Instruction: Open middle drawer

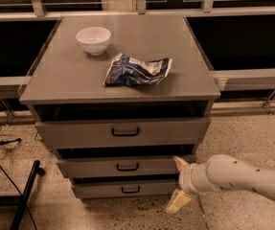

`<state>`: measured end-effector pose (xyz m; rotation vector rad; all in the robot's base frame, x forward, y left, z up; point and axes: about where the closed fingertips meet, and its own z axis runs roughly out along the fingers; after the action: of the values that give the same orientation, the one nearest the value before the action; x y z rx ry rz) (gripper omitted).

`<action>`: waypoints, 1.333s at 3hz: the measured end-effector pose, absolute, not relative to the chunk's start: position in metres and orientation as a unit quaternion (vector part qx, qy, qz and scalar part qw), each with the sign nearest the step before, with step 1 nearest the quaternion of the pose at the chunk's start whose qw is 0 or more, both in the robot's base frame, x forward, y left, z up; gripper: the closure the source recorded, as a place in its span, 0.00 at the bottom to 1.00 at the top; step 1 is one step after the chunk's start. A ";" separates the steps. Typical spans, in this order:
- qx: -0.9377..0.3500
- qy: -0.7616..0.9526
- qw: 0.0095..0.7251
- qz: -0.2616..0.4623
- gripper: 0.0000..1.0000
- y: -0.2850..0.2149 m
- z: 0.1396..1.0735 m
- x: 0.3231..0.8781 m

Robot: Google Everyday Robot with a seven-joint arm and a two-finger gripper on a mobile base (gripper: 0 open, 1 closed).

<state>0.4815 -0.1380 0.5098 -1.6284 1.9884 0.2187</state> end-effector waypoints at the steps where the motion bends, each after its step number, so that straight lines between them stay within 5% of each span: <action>1: -0.609 0.736 0.285 0.082 0.00 -0.138 0.491 0.499; 4: -0.633 0.716 0.286 0.069 0.00 -0.127 0.465 0.546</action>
Offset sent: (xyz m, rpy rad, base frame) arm 0.0523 0.0053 -0.0428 0.0124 -0.0368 0.0388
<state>0.5464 -0.1267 0.4646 -1.6917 1.9156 0.1843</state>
